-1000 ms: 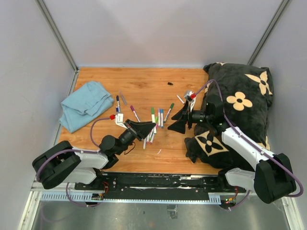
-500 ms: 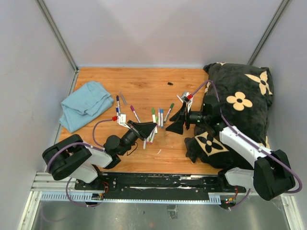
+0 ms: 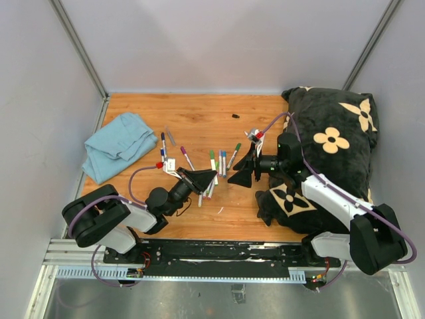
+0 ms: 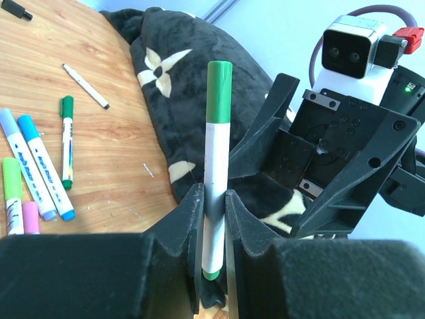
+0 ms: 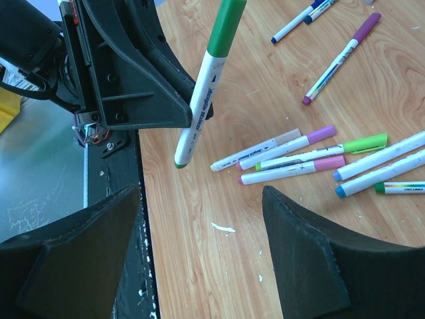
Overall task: Open the pen caps
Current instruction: Pick up the pen from the center of the board.
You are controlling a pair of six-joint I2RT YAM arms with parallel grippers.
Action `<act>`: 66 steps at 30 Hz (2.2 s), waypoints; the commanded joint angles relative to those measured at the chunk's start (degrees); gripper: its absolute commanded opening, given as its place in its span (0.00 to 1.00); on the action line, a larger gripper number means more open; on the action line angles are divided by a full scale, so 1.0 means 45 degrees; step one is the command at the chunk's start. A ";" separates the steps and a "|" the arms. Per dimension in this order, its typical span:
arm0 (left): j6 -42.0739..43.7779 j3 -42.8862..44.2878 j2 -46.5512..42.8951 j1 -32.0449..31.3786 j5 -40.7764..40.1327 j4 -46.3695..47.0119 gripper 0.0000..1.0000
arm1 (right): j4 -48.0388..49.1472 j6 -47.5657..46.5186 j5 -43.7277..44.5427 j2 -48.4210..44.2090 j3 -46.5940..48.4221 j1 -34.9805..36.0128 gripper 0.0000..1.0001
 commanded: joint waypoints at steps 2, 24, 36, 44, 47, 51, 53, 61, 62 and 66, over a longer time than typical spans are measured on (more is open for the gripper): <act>0.0012 0.0142 0.0067 -0.0149 -0.0523 0.2646 0.00 | 0.0113 0.0023 0.0103 0.0081 0.0179 0.0272 0.76; -0.0243 0.1043 0.1015 -0.0402 -0.0695 0.2991 0.00 | 0.0215 0.0923 0.0690 0.0367 0.0267 0.0719 0.75; 0.0022 0.1885 0.1674 -0.1001 -0.0890 0.3003 0.00 | -0.0411 0.0994 0.2075 0.0898 0.0652 0.1422 0.51; 0.0060 0.1941 0.1695 -0.1134 -0.0872 0.3006 0.00 | -0.0467 0.0927 0.2033 0.0837 0.0718 0.1429 0.10; 0.0064 0.1785 0.1545 -0.1136 -0.0876 0.3058 0.11 | -0.0861 0.0584 0.2008 0.0825 0.0877 0.1430 0.01; 0.0501 0.1193 0.0863 -0.1125 -0.1004 0.3139 0.42 | -0.1645 -0.0259 0.1614 0.0826 0.1268 0.1302 0.01; 0.0824 0.0761 0.0285 -0.1103 -0.1062 0.3147 0.55 | -0.2109 -0.0921 0.0888 0.0825 0.1480 0.1144 0.01; 0.0873 -0.0011 -0.3426 0.0548 0.3377 0.0562 0.90 | -0.4897 -0.4570 -0.0905 0.0645 0.2354 0.0863 0.01; 0.0927 0.0082 -0.3967 0.0679 0.3998 -0.0198 0.93 | -0.5147 -0.4846 -0.0935 0.0602 0.2452 0.0873 0.01; 0.1890 0.0469 -0.6088 0.0817 0.4698 -0.3536 0.99 | -0.5840 -0.5663 -0.0899 0.0521 0.2662 0.0853 0.01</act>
